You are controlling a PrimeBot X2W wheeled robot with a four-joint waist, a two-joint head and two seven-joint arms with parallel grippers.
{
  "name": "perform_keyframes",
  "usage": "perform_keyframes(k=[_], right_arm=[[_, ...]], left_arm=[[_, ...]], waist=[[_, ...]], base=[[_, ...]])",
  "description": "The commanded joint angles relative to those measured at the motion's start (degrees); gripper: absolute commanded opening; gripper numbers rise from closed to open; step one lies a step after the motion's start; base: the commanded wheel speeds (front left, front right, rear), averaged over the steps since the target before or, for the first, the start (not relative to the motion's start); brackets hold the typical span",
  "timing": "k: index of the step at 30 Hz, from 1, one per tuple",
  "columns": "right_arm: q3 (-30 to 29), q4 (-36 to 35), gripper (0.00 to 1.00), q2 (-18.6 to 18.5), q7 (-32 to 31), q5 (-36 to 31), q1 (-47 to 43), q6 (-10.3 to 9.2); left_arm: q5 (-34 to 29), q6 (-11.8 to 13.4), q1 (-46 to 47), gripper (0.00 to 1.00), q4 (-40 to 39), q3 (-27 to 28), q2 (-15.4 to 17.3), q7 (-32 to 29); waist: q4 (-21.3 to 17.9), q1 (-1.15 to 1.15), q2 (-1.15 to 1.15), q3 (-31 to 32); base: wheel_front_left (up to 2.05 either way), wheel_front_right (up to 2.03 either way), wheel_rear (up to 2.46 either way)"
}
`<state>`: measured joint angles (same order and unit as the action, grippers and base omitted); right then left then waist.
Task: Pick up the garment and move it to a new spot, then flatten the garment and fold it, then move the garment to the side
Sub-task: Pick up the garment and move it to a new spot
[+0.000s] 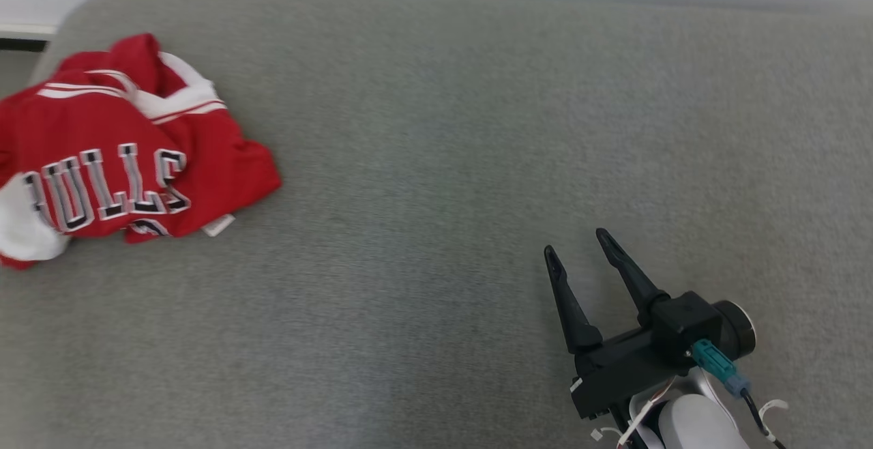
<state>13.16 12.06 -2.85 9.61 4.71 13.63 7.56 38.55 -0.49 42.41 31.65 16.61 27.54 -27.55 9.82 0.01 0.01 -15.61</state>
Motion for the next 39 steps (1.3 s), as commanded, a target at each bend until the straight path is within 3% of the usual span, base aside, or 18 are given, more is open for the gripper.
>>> perform_keyframes(k=[1, 4, 10, 17, 18, 19, 20, 29, 39], right_arm=[[0.0, 0.1, 1.0, -0.1, 0.5, 0.3, 1.0, -0.14], [0.0, 0.2, 1.0, 0.0, 0.7, 0.1, 1.7, -0.13], [-0.2, 0.5, 1.0, 0.0, 1.1, 0.3, 1.5, -0.13], [0.1, 1.4, 1.0, -0.1, 1.0, 0.9, 1.1, -0.13], [0.2, 1.4, 1.0, 0.0, 1.0, 0.9, 1.1, -0.14], [0.2, 1.4, 1.0, 0.0, 0.9, 0.8, 1.2, -0.14], [0.2, 1.4, 1.0, -0.1, 0.9, 0.8, 1.2, -0.14], [-0.9, 1.9, 1.0, -0.1, 0.7, 0.4, 0.6, -0.14], [-0.6, 4.4, 1.0, -0.1, 1.8, 2.7, -0.2, -0.14]], left_arm=[[0.2, 1.4, 0.6, 1.0, -1.2, 0.1, 0.2, -1.7], [-0.5, 2.8, 0.2, 1.0, -2.6, 0.3, 2.3, -4.0], [-2.2, 5.5, -2.4, 1.0, -4.6, -0.6, 2.9, -6.6], [-5.6, 6.6, -6.6, 1.0, -5.6, -3.1, 4.6, -7.6], [-6.0, 6.4, -7.1, 0.42, -5.7, -3.4, 5.0, -7.5], [-6.3, 6.5, -7.3, 0.11, -5.8, -3.5, 5.3, -7.2], [-6.5, 6.6, -7.7, 0.0, -5.7, -3.7, 5.5, -7.3], [-5.1, 5.0, -7.5, 0.0, -4.8, -3.2, 5.9, -5.5], [-3.7, -3.2, 2.0, 0.0, -0.4, -4.9, 8.5, 0.1]], waist=[[-7.9, -0.01, -0.01, -7.9], [-8.7, -0.01, -0.01, -8.9], [-9.4, -0.01, -0.01, -9.3], [-9.8, -0.01, -0.01, -8.1], [-9.9, -0.01, -0.01, -8.0], [-9.9, -0.01, -0.01, -7.8], [-9.9, -0.01, -0.01, -7.7], [-8.8, -0.01, -0.01, -6.2], [-7.1, -0.01, -0.01, 0.2]], base=[[0.0, 0.0, 0.0], [0.0, 0.0, 0.0], [0.0, 0.0, 0.0], [0.0, 0.0, 0.0], [0.0, 0.0, 0.0], [0.0, 0.0, 0.0], [0.0, 0.0, 0.0], [0.0, 0.0, 0.0], [0.0, 0.0, 0.0]])
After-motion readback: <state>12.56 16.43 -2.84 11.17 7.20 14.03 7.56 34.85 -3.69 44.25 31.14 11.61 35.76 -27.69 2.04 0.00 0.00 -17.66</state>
